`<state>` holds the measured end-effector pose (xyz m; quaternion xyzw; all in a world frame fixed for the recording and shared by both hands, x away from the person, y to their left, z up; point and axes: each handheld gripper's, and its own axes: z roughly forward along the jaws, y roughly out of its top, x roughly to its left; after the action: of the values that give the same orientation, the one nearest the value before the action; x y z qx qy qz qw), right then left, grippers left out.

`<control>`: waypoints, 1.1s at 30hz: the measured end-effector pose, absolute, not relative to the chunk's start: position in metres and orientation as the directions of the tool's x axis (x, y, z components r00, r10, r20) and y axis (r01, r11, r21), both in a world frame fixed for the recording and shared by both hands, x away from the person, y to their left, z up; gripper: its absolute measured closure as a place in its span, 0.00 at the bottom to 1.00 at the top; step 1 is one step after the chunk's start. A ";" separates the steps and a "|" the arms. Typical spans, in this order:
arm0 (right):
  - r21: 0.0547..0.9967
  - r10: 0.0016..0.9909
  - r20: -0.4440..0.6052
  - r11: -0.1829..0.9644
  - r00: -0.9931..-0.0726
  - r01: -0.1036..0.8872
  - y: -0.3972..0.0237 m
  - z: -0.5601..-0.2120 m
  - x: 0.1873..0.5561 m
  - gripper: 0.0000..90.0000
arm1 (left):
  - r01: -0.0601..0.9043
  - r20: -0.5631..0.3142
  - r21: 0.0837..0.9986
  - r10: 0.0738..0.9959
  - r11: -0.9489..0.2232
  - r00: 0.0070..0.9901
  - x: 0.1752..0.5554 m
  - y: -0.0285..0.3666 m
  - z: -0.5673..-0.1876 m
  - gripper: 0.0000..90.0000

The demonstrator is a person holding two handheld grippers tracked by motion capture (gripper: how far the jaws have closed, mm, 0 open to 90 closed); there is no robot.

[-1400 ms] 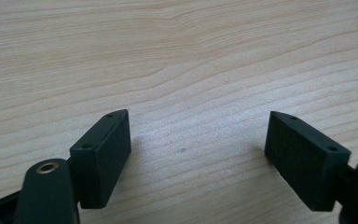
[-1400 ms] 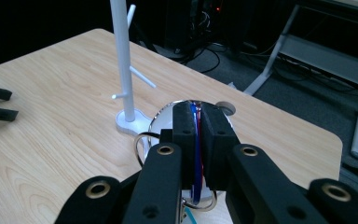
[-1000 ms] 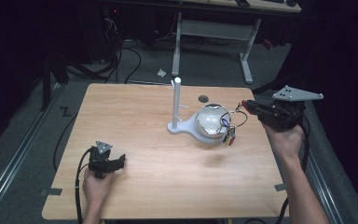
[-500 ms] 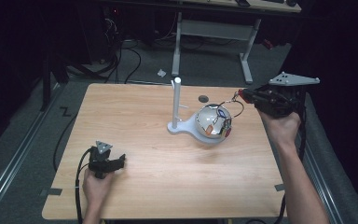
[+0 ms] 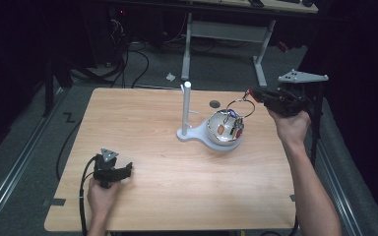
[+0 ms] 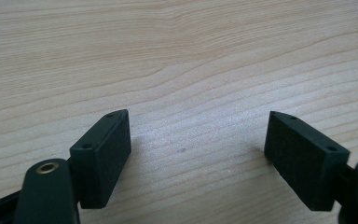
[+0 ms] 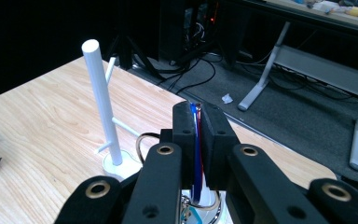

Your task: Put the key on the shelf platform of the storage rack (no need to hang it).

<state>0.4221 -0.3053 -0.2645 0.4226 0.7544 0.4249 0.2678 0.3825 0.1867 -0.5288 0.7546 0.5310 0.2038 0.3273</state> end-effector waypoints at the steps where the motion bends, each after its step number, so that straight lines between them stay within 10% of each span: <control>1: 0.867 0.867 -0.040 0.277 -0.497 0.414 -0.305 -0.265 0.423 0.95 | 0.668 -0.040 0.710 0.935 -0.222 0.353 0.382 0.187 -0.529 0.26; 33: 0.844 0.878 -0.028 0.277 -0.478 0.459 -0.295 -0.290 0.446 0.95 | 0.669 -0.045 0.710 0.934 -0.219 0.354 0.382 0.187 -0.529 0.26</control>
<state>0.4459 -0.2949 -0.2904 0.4416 0.7568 0.4079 0.2566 0.3825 0.1872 -0.5287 0.7543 0.5315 0.2017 0.3284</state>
